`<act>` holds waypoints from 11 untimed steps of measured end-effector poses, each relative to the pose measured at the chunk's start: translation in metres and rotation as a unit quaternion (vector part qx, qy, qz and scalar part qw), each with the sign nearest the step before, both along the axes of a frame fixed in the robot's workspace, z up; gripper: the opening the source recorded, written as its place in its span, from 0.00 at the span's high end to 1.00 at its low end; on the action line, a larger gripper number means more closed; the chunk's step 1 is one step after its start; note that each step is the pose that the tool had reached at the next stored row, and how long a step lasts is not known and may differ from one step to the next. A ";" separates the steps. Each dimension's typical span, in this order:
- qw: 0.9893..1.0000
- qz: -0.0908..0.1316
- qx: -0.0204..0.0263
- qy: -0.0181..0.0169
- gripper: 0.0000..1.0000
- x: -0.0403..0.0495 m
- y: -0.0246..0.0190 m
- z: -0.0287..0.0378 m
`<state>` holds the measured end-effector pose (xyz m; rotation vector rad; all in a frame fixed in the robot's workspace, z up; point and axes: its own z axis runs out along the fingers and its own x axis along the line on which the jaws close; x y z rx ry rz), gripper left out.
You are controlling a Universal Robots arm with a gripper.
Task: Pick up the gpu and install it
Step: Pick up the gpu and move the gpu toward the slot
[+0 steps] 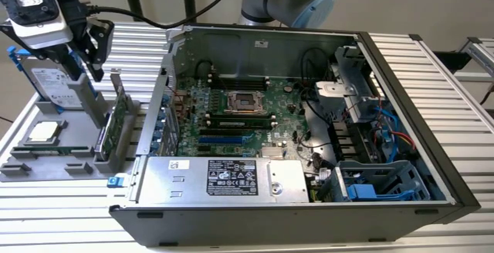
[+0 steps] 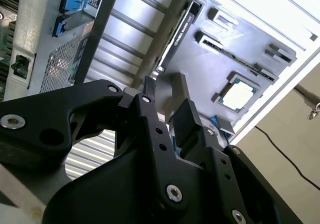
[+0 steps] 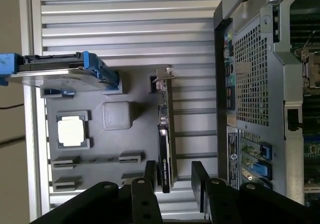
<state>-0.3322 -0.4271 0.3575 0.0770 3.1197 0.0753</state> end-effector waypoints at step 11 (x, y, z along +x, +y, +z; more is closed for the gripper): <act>1.000 0.003 0.000 0.000 0.00 0.0000 -0.0012 -0.0051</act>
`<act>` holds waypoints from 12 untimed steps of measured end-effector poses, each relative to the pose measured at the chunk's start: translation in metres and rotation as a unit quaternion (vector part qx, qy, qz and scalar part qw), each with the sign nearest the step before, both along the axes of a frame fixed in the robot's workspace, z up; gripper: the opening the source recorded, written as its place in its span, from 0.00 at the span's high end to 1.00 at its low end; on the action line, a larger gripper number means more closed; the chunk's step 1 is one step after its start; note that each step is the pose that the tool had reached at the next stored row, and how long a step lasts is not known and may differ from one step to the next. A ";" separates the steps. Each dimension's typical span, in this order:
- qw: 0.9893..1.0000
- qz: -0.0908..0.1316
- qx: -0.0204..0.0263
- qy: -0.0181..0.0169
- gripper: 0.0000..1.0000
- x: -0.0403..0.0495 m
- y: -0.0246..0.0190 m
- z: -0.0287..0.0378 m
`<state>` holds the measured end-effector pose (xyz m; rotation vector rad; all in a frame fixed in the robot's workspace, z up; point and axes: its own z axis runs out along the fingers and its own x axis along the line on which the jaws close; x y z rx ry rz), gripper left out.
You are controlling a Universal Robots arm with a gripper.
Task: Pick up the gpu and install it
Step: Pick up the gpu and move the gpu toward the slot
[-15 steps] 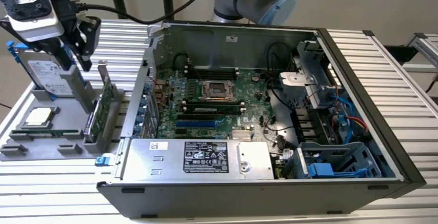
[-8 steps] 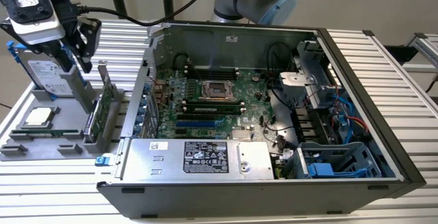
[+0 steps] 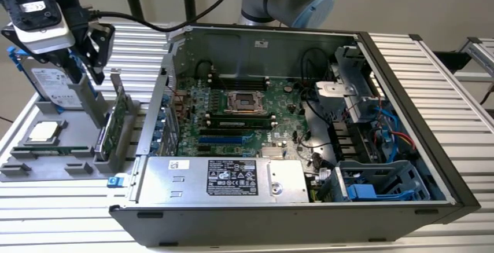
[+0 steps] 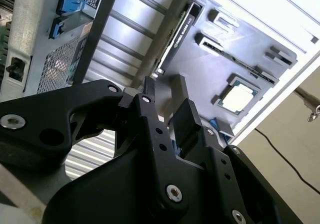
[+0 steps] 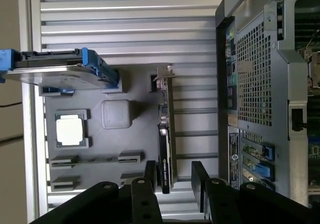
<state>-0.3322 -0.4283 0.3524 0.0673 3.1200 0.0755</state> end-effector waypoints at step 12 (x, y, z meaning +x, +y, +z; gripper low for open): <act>1.000 0.001 0.000 0.000 0.00 0.0000 -0.0003 -0.0055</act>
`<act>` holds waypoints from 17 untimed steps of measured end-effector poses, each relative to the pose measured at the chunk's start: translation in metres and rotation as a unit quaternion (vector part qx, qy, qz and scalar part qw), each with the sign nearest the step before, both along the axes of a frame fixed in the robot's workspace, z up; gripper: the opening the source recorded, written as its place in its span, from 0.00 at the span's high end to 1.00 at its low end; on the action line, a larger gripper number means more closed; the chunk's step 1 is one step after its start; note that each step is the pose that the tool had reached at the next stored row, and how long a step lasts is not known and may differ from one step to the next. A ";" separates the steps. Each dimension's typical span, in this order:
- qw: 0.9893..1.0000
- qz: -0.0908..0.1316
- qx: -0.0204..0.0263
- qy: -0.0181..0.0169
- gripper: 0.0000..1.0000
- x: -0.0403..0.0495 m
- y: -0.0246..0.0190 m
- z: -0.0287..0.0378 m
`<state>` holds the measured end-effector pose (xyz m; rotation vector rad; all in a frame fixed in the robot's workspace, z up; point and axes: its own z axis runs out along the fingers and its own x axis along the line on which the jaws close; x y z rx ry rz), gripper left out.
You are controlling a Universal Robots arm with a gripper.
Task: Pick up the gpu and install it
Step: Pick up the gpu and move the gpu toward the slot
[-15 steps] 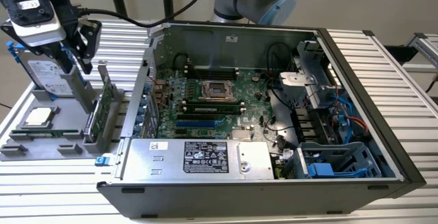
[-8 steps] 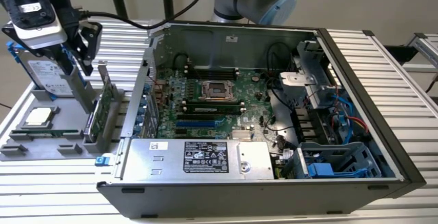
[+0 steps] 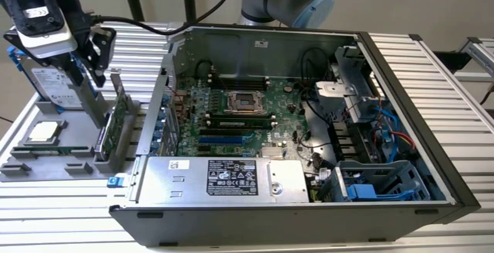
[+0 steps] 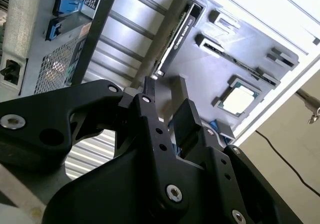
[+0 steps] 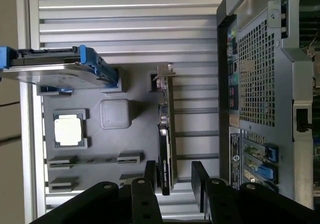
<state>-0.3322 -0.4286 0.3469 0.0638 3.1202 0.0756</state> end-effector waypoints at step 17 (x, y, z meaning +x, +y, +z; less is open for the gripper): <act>1.000 0.000 0.000 0.000 0.00 0.0000 -0.0001 -0.0109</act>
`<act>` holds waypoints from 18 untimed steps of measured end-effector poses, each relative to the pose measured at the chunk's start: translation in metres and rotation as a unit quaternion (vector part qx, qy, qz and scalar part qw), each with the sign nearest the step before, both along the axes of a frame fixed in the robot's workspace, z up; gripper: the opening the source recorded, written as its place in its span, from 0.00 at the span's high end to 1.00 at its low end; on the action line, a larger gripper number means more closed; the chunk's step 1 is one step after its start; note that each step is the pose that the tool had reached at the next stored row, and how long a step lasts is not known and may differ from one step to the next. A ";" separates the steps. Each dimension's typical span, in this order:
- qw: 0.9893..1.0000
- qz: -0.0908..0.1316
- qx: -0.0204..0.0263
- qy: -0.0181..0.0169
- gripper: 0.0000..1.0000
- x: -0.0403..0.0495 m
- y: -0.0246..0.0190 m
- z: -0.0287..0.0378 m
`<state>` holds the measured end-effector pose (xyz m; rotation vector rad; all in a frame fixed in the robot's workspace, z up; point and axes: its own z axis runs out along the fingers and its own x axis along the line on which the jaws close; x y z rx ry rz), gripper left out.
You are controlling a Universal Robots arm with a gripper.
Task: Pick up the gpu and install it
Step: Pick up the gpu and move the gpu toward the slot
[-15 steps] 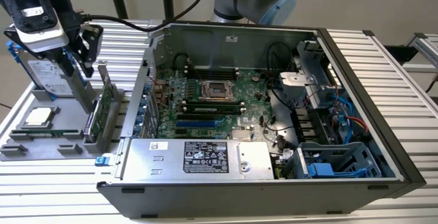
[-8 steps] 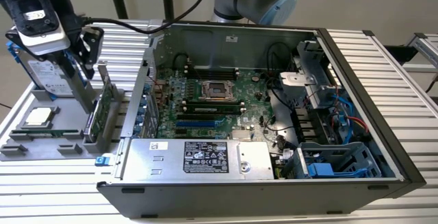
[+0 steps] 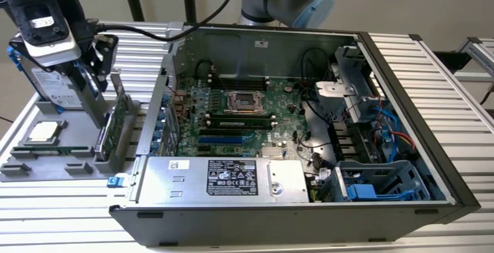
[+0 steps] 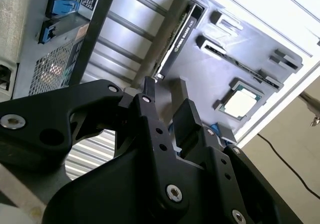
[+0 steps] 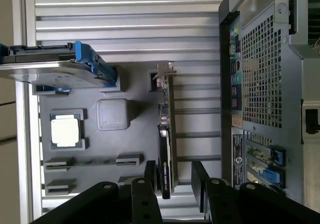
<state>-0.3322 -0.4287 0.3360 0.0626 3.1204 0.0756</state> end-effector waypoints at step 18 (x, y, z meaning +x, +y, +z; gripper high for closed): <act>1.000 0.000 0.000 0.001 0.00 0.0000 0.0000 -0.0130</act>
